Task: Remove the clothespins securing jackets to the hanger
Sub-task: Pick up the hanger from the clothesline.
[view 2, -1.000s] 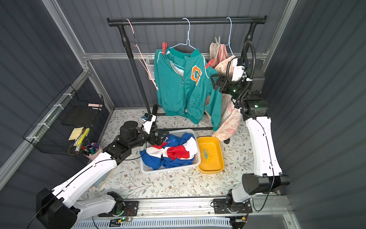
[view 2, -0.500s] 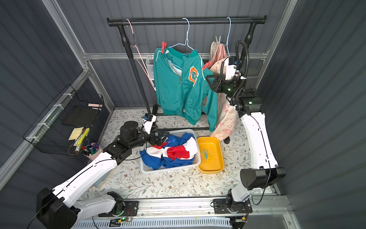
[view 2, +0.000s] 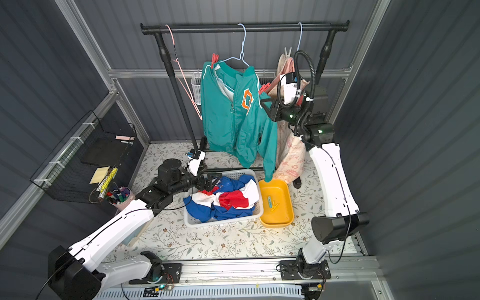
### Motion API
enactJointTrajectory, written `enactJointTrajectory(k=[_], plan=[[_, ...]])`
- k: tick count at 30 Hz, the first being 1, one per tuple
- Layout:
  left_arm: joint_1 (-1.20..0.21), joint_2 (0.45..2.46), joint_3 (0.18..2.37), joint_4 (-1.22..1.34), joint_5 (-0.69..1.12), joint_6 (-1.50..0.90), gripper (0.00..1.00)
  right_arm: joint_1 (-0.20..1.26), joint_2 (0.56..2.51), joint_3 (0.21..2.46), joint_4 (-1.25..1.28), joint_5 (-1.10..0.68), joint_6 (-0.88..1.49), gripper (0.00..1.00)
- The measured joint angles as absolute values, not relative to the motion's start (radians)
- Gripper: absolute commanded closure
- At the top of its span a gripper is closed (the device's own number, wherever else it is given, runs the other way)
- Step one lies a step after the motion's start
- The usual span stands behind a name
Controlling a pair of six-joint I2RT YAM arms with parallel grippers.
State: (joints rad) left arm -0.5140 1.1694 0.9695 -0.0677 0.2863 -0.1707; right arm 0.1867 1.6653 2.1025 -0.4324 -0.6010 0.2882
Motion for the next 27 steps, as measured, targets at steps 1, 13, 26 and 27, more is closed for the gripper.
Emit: enactJointTrajectory(k=[1, 13, 26, 27], plan=[[-0.514, 1.169, 0.97, -0.067, 0.286, -0.171, 0.01, 0.189, 1.665, 2.103, -0.435, -0.603, 0.284, 0.89], [-0.514, 1.161, 0.97, -0.064, 0.286, -0.167, 0.01, 0.194, 1.648, 2.109, -0.434, -0.613, 0.297, 1.0], [-0.514, 1.023, 0.983, 0.025, 0.302, -0.121, 0.01, 0.199, 1.588, 2.112, -0.382, -0.51, 0.316, 1.0], [-0.514, 1.006, 0.983, 0.045, 0.306, -0.12, 0.01, 0.199, 1.584, 2.112, -0.375, -0.505, 0.318, 1.0]])
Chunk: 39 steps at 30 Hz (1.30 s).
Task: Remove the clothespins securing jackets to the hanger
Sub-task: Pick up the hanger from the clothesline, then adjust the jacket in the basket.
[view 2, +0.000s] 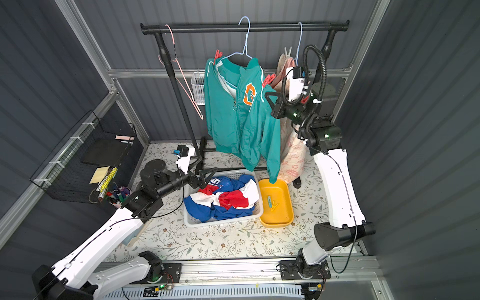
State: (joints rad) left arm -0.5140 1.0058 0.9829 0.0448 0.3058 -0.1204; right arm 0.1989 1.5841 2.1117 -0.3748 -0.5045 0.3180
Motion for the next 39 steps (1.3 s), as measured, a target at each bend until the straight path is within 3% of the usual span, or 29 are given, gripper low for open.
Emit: enactJointTrajectory(k=[11, 21, 28, 39], plan=[[-0.514, 1.033, 1.011, 0.076, 0.292, -0.099, 0.01, 0.199, 1.475, 2.114, -0.373, -0.48, 0.334, 1.0], [-0.514, 1.032, 1.011, 0.132, 0.096, -0.096, 0.01, 0.198, 1.251, 1.999, -0.483, -0.472, 0.327, 1.0], [-0.509, 1.143, 1.024, 0.199, 0.038, -0.069, 0.01, 0.198, 1.141, 1.958, -0.552, -0.501, 0.307, 1.0], [-0.347, 1.313, 1.108, 0.314, 0.069, 0.009, 0.01, 0.198, 1.071, 1.901, -0.602, -0.551, 0.278, 1.0]])
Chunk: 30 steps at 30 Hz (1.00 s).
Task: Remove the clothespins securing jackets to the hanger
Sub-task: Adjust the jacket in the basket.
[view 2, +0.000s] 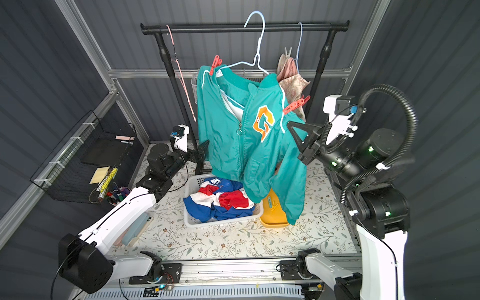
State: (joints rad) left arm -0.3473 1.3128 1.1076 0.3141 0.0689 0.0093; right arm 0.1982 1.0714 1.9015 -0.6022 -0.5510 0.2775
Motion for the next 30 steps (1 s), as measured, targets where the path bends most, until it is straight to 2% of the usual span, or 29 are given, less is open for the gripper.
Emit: enactJointTrajectory(k=[4, 13, 18, 30], plan=[[-0.3, 1.345, 1.145, 0.344, 0.156, 0.076, 0.01, 0.198, 1.073, 1.898, -0.614, -0.561, 0.272, 1.0], [-0.199, 1.387, 1.169, 0.385, 0.666, 0.206, 0.01, 0.198, 1.084, 1.898, -0.615, -0.581, 0.263, 1.0], [-0.156, 1.424, 1.18, 0.415, 0.876, 0.245, 0.01, 0.198, 1.108, 1.898, -0.614, -0.605, 0.262, 1.0], [-0.109, 1.587, 1.267, 0.431, 1.011, 0.243, 0.01, 0.195, 1.127, 1.898, -0.607, -0.652, 0.262, 1.0]])
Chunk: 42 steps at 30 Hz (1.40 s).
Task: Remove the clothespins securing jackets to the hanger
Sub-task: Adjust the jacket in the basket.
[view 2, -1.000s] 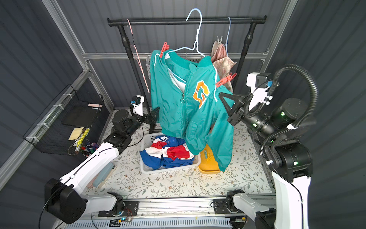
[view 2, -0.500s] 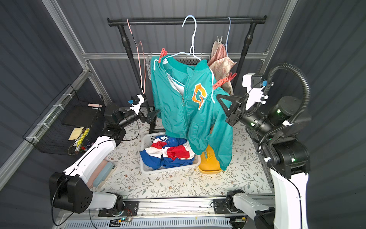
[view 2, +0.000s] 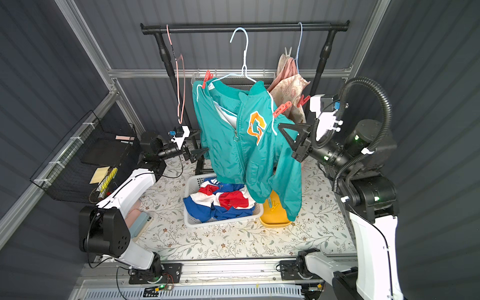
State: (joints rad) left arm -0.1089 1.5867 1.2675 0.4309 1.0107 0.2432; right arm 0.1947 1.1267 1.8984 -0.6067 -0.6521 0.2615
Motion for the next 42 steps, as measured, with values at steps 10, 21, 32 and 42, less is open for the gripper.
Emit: enactJointTrajectory(k=[10, 21, 32, 42], plan=[[-0.075, 1.592, 1.25, 0.51, 1.03, 0.183, 0.01, 0.188, 1.129, 1.898, -0.593, -0.676, 0.262, 1.0], [-0.081, 1.635, 1.281, 0.509, 1.128, 0.16, 0.01, 0.183, 1.14, 1.891, -0.572, -0.704, 0.263, 1.0], [-0.228, 1.598, 1.244, 0.493, 1.169, 0.165, 0.01, 0.182, 1.185, 1.89, -0.517, -0.734, 0.292, 1.0], [-0.286, 1.582, 1.244, 0.524, 1.167, 0.13, 0.01, 0.182, 1.185, 1.884, -0.497, -0.751, 0.311, 1.0]])
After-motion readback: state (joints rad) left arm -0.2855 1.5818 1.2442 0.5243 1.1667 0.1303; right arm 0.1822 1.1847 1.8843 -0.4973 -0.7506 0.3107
